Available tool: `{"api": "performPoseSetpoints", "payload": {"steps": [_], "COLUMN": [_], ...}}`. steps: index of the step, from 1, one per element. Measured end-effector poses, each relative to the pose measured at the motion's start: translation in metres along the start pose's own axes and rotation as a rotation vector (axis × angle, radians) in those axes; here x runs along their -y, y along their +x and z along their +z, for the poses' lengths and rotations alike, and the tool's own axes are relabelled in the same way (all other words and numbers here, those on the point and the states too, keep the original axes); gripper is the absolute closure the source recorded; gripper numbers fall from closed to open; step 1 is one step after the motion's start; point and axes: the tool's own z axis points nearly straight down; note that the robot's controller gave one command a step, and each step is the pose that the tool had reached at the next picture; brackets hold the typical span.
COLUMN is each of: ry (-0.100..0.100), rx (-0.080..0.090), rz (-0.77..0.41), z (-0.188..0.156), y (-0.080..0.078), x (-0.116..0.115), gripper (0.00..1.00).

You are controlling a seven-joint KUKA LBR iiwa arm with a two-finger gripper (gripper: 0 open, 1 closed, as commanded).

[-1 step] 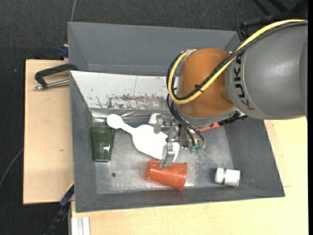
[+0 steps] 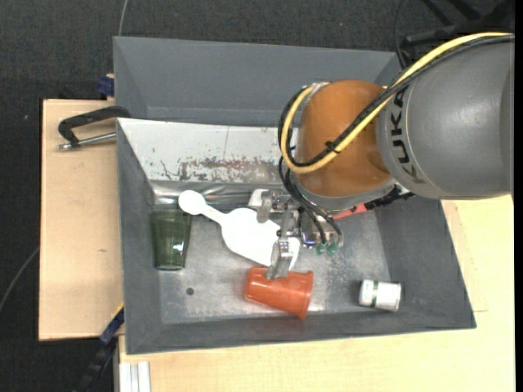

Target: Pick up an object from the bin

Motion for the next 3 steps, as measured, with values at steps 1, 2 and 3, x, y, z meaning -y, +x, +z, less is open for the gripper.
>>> {"api": "performPoseSetpoints", "payload": {"steps": [1, 2, 3], "ry": [-0.001, -0.001, -0.003], "rx": [0.006, 0.002, 0.009], "rz": [-0.049, -0.144, 0.137], "z": [0.022, 0.050, 0.053], "y": [-0.004, -0.004, -0.014], "x": [0.004, 0.011, 0.009], "gripper": [0.00, 0.00, 1.00]}}
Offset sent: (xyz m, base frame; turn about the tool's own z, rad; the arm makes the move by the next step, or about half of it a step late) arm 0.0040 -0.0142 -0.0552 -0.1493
